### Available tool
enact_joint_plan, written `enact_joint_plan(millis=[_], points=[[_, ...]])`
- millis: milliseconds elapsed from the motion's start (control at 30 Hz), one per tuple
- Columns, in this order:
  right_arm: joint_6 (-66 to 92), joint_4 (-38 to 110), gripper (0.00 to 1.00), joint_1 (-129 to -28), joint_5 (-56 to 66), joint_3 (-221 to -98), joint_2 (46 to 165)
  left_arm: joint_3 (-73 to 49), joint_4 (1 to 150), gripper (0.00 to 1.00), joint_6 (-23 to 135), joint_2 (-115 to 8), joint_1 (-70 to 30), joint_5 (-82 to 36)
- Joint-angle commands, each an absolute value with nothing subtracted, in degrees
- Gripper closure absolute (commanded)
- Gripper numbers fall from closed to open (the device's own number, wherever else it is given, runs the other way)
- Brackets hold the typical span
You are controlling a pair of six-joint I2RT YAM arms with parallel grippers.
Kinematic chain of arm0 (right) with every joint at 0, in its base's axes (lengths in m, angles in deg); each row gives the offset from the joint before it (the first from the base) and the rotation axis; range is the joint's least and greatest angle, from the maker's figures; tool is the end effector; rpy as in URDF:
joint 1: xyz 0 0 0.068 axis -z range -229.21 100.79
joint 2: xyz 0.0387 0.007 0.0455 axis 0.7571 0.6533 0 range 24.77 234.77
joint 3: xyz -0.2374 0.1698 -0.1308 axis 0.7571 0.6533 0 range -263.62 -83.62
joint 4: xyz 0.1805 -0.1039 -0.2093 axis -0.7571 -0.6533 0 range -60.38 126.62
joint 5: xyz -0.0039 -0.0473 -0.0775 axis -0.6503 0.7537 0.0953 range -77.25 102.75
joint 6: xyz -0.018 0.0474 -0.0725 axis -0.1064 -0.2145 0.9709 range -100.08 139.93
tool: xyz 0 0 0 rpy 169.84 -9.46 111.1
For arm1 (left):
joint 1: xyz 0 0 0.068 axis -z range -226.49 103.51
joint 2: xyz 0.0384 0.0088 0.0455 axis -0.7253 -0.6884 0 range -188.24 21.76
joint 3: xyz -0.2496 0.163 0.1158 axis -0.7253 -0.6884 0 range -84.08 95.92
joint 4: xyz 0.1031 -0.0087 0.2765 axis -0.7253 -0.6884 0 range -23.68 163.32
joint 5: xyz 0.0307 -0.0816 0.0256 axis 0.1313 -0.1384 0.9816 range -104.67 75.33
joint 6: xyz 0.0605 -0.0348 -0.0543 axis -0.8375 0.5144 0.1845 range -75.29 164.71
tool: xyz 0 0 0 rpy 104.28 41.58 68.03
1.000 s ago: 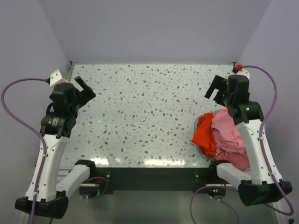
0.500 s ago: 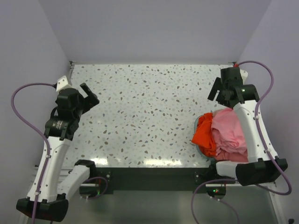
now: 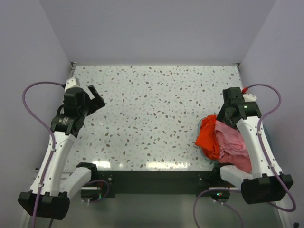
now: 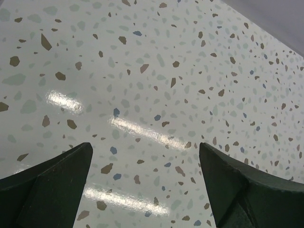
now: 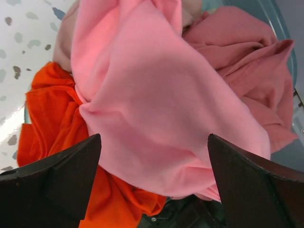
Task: Fold and stack the t-shirts
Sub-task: Grab the tshirt from the pile
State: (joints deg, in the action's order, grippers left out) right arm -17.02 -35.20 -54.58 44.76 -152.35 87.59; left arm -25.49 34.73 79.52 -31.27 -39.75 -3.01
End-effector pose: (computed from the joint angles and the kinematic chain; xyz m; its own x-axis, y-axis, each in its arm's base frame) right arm 0.2109 -0.0221 0.3516 -0.6446 0.4512 -0.6171 0.6550 0.7423 -0.1415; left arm 0.2326 -0.0115 0.3676 -0.4139 -0.5140 -0.7513 -0.3527 0.8514 -0.3882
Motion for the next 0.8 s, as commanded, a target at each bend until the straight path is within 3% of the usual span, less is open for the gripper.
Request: enact_joint_plan(millis=[0,133,300,400,500,533,600,767], points=[[-18.2,-30.3,0.03,-53.5,44.4,-149.2,89.6,-25.4,37.1,0.00,77.8,-30.9,-40.1,-4.2],[-18.6,-25.0,0.34,-53.1,44.4,-146.7,91.6,-25.5,36.6,0.00,77.9,-30.2,-40.1,-3.2],[-19.0,-22.5,0.37,-51.8,45.5,-143.2,91.5,-25.3,35.4,0.00,77.8,-29.7,-40.1,-1.5],[-18.7,-21.0,0.52,-50.8,45.2,-141.1,90.9,-25.2,35.3,0.00,77.9,-29.4,-40.1,-0.9],[-18.6,-20.5,0.89,-50.5,44.7,-141.2,89.7,-24.8,34.9,0.00,77.9,-29.1,-40.1,-0.9],[-18.7,-20.9,0.94,-50.5,45.0,-141.8,89.4,-24.7,34.8,0.00,77.9,-29.0,-40.1,-0.9],[-18.5,-23.0,1.00,-50.5,46.8,-144.9,88.6,-24.7,34.9,0.00,77.9,-28.5,-40.1,-0.9],[-15.5,-27.2,1.00,-50.5,47.8,-156.8,85.9,-24.4,35.4,0.00,78.0,-28.2,-40.1,-1.6]])
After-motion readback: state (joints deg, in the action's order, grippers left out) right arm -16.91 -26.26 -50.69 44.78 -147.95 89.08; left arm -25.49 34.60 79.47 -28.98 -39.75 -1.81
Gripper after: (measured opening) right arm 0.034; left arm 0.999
